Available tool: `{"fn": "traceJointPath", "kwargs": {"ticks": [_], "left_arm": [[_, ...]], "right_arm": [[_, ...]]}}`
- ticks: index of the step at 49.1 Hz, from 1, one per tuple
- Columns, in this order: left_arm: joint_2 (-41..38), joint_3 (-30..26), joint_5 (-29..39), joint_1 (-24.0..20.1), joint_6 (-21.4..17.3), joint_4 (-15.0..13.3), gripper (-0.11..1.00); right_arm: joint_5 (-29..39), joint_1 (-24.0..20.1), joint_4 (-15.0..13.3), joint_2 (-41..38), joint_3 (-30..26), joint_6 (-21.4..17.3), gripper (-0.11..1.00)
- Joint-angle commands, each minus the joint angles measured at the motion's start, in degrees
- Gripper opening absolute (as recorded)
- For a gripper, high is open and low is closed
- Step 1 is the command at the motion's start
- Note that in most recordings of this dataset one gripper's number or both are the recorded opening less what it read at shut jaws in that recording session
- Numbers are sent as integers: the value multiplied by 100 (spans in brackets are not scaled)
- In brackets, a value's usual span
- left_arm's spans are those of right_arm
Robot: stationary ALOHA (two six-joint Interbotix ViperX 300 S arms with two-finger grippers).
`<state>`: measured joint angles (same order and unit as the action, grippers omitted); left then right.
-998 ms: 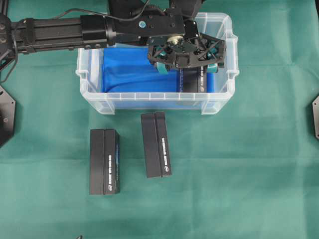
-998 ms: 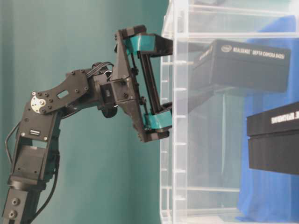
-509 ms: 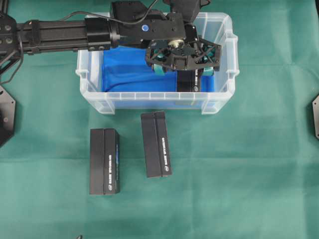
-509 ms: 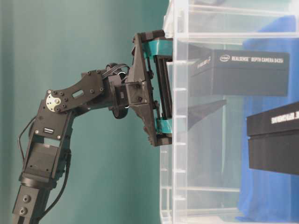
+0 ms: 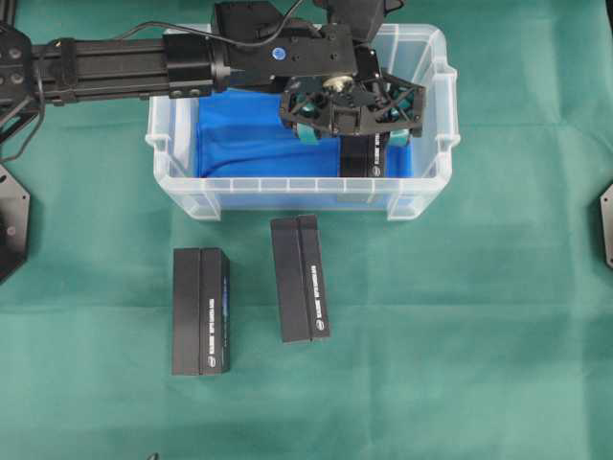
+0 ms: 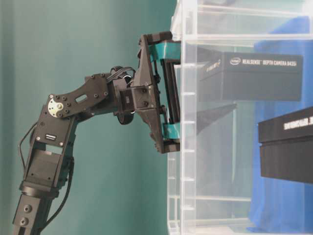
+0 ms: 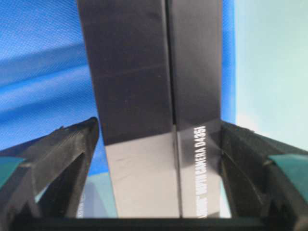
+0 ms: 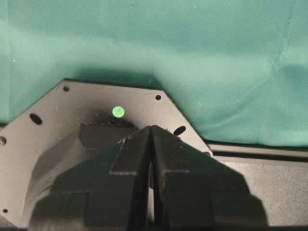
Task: Take the box out of the case with the left arm.
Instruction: 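Lower the left gripper around the right box and close on it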
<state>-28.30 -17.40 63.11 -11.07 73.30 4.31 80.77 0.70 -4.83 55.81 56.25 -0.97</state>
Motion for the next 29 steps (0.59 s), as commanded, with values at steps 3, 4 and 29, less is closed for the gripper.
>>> {"fn": "traceJointPath", "kwargs": {"ticks": [3, 4, 29], "left_arm": [[123, -141, -26, -9, 44, 9, 72], [123, -141, -18, -9, 53, 9, 67], [185, -167, 9, -9, 44, 9, 63]], "right_arm": [[0, 9, 0, -18, -149, -9, -1], [0, 9, 0, -18, -149, -9, -1], [0, 9, 0, -26, -149, -9, -1]]}}
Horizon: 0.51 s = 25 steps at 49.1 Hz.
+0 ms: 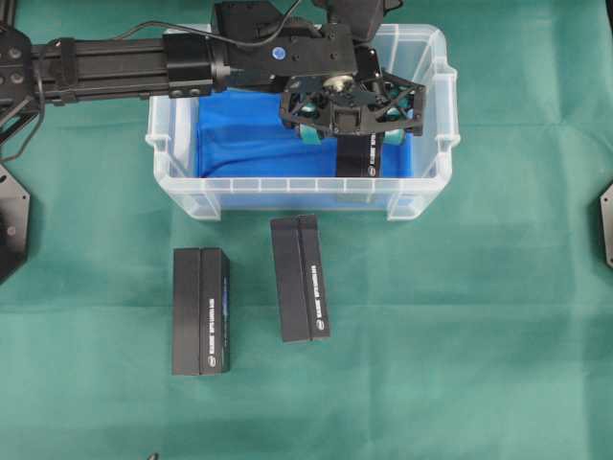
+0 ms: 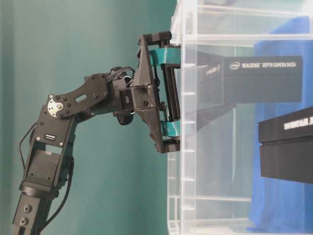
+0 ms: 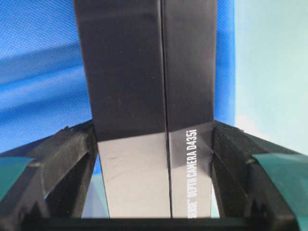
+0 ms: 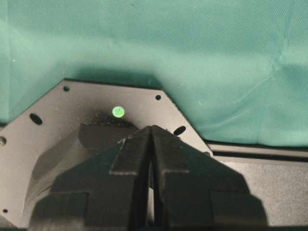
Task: Take the box out of the case with the left arm.
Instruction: 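Lower the left gripper around the right box and close on it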
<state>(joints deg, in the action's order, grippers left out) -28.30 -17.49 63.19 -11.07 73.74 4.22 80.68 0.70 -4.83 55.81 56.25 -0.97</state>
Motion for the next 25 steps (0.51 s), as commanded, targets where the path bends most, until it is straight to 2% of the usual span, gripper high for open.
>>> {"fn": "traceJointPath", "kwargs": {"ticks": [1, 14, 25], "left_arm": [[193, -158, 0, -9, -9, 9, 63], [448, -246, 246, -18, -9, 9, 62], [598, -580, 738, 9, 0, 0, 61]], "right_arm": [[9, 9, 0, -26, -149, -9, -1], [9, 9, 0, -18, -149, -9, -1], [9, 9, 0, -26, -149, -9, -1]]}}
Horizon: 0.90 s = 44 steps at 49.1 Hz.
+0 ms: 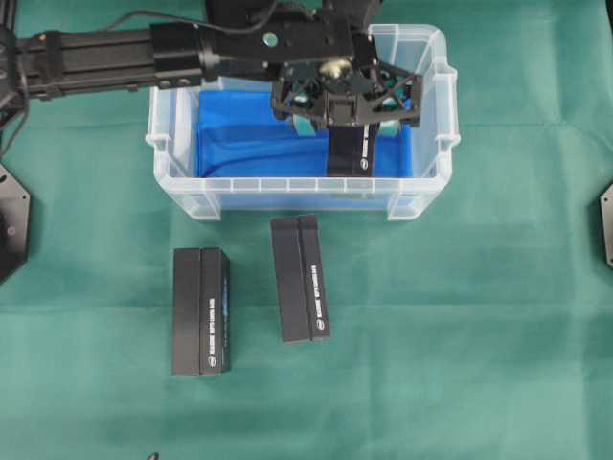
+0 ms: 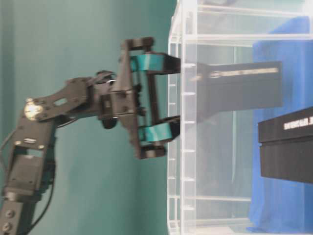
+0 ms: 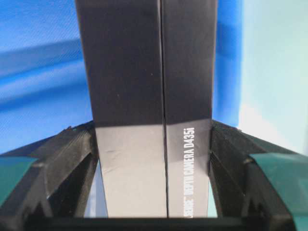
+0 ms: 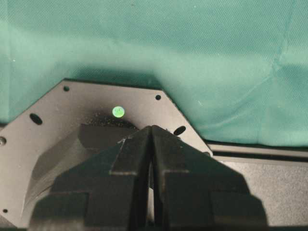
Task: Take the box out of the case with the left arm.
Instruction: 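Lower the left gripper around the right box and close on it, then lift the right black box up out of the case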
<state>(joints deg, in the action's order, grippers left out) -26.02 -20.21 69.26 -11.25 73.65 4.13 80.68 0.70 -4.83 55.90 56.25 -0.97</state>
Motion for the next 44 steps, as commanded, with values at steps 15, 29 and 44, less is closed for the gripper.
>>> {"fn": "traceJointPath", "kwargs": {"ticks": [15, 29, 44], "left_arm": [[316, -1037, 835, 62, -26, -9, 61], [290, -1617, 1459, 123, -53, -26, 61], [387, -2039, 1916, 185, -62, -26, 61]], "right_arm": [[9, 9, 0, -26, -149, -9, -1], [9, 9, 0, -35, -149, -9, -1], [9, 9, 0, -35, -149, -9, -1]]}}
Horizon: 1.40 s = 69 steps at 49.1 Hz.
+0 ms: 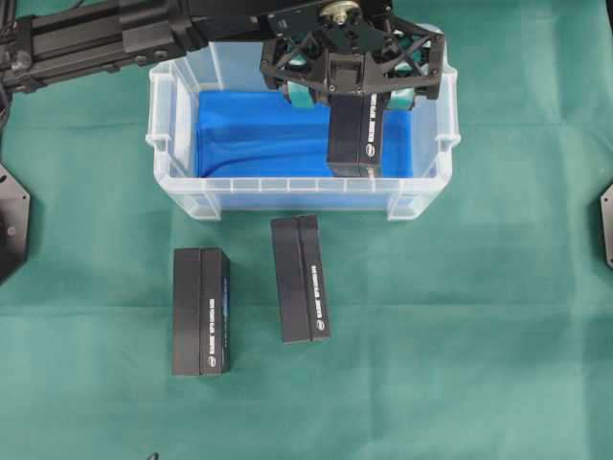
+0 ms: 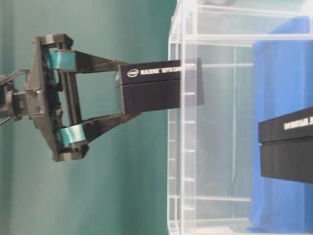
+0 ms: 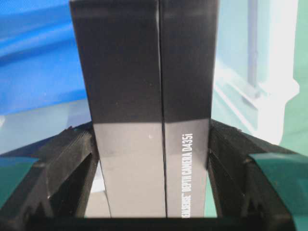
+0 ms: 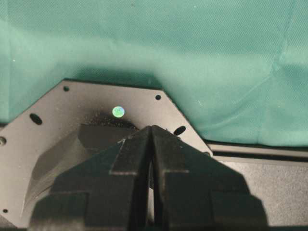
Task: Take the box out of the case with the left arm.
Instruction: 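Lift the right black box up out of the case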
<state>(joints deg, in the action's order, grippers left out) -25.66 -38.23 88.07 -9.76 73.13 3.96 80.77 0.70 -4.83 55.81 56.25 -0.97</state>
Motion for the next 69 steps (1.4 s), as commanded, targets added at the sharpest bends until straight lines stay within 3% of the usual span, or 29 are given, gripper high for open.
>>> {"fn": "traceJointPath", "kwargs": {"ticks": [1, 69], "left_arm": [[360, -246, 35, 35, -9, -9, 61], [756, -211, 88, 211, 62, 18, 61]], "right_arm": [[0, 9, 9, -18, -149, -9, -1], [0, 9, 0, -26, -149, -9, -1]]}}
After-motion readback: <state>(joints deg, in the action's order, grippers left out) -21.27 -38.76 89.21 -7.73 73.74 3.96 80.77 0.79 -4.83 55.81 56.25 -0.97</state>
